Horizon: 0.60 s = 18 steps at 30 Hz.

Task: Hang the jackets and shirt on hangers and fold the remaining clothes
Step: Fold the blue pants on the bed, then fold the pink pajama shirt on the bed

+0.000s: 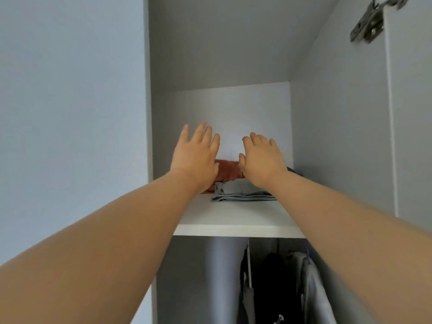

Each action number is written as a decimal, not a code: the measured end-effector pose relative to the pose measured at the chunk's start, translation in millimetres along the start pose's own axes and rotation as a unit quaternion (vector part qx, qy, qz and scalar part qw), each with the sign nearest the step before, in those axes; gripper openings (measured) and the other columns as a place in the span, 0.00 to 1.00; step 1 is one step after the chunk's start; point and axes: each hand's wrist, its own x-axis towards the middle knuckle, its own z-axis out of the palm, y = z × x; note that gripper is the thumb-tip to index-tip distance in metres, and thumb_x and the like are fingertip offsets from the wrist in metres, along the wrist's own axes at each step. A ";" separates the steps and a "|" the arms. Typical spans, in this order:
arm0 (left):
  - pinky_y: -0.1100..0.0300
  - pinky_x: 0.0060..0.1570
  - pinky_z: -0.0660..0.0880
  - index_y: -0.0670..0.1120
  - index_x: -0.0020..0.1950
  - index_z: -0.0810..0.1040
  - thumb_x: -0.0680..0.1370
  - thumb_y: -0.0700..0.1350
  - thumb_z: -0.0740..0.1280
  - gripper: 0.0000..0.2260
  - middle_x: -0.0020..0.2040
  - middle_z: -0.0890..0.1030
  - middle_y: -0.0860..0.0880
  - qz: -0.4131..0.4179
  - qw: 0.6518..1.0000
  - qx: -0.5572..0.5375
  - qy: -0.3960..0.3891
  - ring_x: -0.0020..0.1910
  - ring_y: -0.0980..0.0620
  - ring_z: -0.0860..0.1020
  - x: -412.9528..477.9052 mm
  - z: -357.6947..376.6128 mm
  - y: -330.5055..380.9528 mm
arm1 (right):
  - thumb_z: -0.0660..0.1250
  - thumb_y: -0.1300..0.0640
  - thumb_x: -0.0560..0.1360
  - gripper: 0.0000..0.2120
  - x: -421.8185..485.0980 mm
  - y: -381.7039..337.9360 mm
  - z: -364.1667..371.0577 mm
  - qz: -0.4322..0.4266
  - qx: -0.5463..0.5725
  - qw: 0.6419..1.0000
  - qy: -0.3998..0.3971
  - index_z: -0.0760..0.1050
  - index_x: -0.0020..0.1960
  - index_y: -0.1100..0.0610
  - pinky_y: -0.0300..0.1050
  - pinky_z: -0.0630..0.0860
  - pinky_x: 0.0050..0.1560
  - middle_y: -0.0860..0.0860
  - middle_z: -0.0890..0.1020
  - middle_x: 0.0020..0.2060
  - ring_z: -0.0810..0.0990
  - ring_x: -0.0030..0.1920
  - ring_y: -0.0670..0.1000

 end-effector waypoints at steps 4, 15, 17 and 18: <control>0.42 0.73 0.43 0.42 0.78 0.42 0.82 0.56 0.46 0.30 0.79 0.44 0.42 0.000 1.000 0.023 0.000 0.77 0.43 0.39 -52.5 -32.7 -26.5 | 0.54 0.54 0.80 0.16 -28.2 -37.4 -42.5 -0.004 0.024 0.999 0.042 0.66 0.65 0.60 0.52 0.61 0.66 0.57 0.68 0.66 0.67 0.65 0.57; 0.44 0.74 0.43 0.42 0.78 0.39 0.82 0.56 0.45 0.30 0.79 0.42 0.43 -0.086 0.989 0.054 -0.105 0.77 0.44 0.38 -228.0 -90.3 -122.6 | 0.60 0.57 0.77 0.24 -122.4 -171.1 -145.9 -0.109 0.119 0.984 0.079 0.65 0.70 0.65 0.58 0.61 0.71 0.63 0.64 0.72 0.63 0.72 0.61; 0.44 0.74 0.43 0.43 0.78 0.38 0.82 0.56 0.46 0.30 0.79 0.43 0.44 -0.115 0.984 0.055 -0.126 0.77 0.44 0.39 -268.2 -96.2 -149.3 | 0.60 0.57 0.77 0.24 -142.1 -208.9 -158.7 -0.123 0.166 0.976 0.067 0.64 0.71 0.64 0.58 0.59 0.72 0.62 0.63 0.73 0.61 0.73 0.60; 0.44 0.74 0.43 0.43 0.78 0.38 0.82 0.56 0.46 0.30 0.79 0.43 0.44 -0.126 0.980 0.061 -0.142 0.77 0.44 0.39 -289.8 -98.7 -161.5 | 0.59 0.56 0.78 0.24 -153.0 -228.6 -163.9 -0.132 0.189 0.972 0.051 0.63 0.72 0.63 0.57 0.57 0.73 0.61 0.61 0.74 0.59 0.74 0.60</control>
